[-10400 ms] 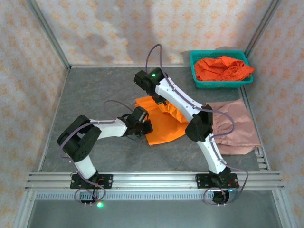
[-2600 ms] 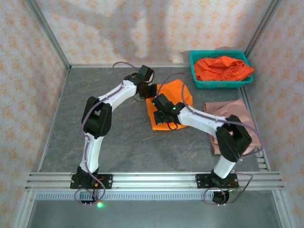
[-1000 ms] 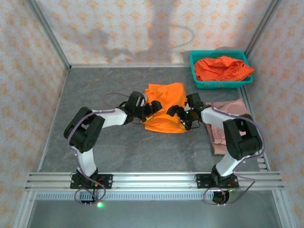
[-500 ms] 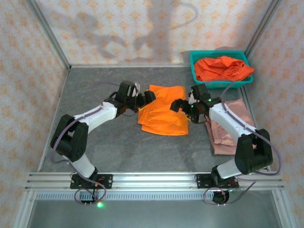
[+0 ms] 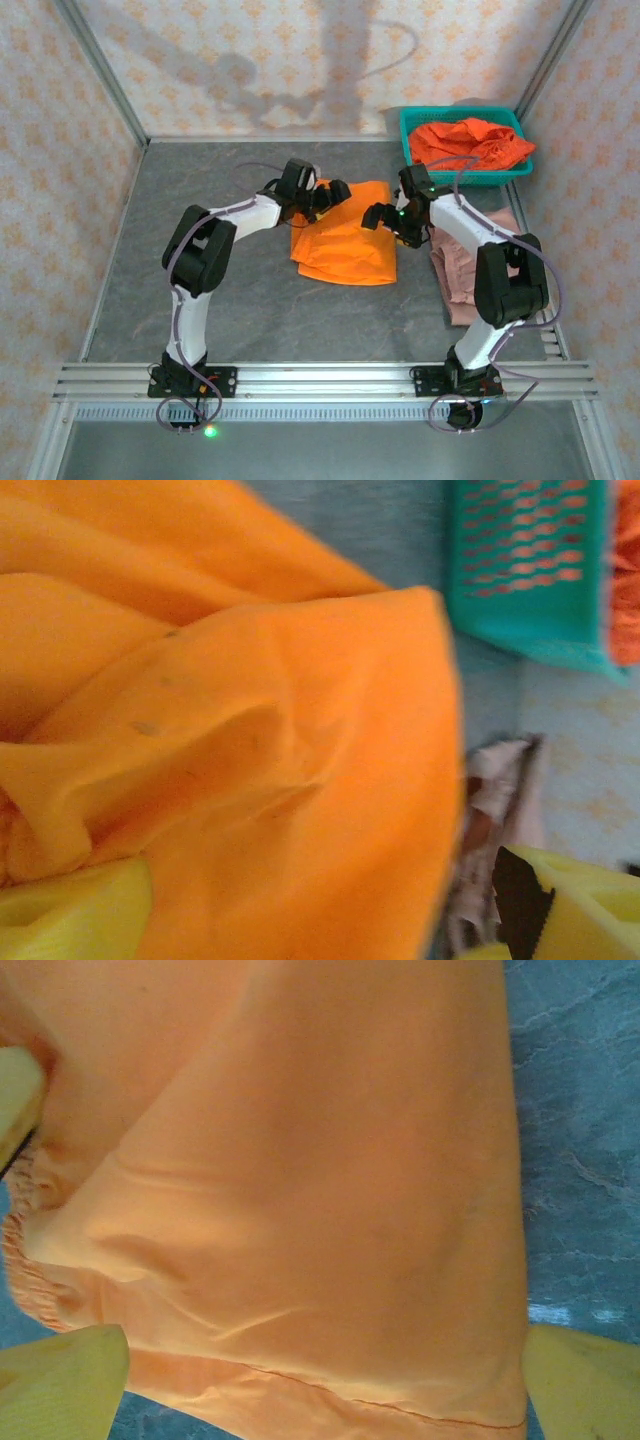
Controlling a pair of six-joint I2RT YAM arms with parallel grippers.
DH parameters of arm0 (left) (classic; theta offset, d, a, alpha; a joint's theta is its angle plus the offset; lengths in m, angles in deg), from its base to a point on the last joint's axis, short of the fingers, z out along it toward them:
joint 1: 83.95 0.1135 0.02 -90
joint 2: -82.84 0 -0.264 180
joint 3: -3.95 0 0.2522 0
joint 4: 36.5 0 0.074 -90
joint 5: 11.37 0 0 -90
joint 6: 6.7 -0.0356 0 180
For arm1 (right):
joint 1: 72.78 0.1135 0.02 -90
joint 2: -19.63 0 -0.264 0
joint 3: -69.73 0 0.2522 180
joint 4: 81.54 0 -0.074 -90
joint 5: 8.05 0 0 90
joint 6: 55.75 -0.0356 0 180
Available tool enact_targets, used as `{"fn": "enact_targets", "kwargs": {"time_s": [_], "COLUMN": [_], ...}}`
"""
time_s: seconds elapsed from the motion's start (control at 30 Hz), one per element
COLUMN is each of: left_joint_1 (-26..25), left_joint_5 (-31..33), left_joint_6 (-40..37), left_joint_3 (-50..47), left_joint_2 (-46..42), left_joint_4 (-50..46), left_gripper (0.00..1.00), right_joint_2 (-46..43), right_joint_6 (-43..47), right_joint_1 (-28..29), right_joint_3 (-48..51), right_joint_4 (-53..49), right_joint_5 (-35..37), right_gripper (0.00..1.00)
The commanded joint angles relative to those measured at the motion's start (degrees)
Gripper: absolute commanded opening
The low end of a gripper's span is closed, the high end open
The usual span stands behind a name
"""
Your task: Fold and stack the shorts
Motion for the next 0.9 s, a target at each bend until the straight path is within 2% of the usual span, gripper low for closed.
{"fn": "enact_targets", "kwargs": {"time_s": [0.0, 0.17, 0.4, 0.53, 0.8, 0.87], "left_joint_1": [3.3, 6.4, 5.3, 3.5, 0.6, 0.1], "left_joint_5": [2.2, 1.0, -0.9, -0.9, 0.2, 2.0], "left_joint_6": [-3.6, -5.5, -8.6, -9.6, -6.9, -8.6], "left_joint_3": [0.8, -0.6, 0.2, -1.9, -13.2, -13.7], "left_joint_2": [-0.1, -0.4, -12.9, -17.3, -16.1, -15.5], "left_joint_4": [-1.2, -1.9, -7.5, -12.0, -5.7, -7.5], "left_gripper": [0.89, 0.88, 0.89, 0.89, 0.89, 0.89], "right_joint_2": [0.4, 0.7, 3.4, 6.2, 11.9, 13.3], "right_joint_6": [1.4, 1.9, 3.4, 4.2, 6.3, 6.9], "right_joint_1": [-0.9, -2.7, -2.8, -2.8, -2.8, -2.8], "right_joint_3": [2.1, 4.2, 1.0, -3.3, -12.3, -14.1], "right_joint_4": [0.3, 1.9, 2.9, 2.7, 0.8, 0.3], "right_joint_5": [-0.3, -1.9, -4.6, -6.7, -8.8, -9.0], "right_gripper": [1.0, 0.99, 0.99, 0.99, 1.0, 0.99]}}
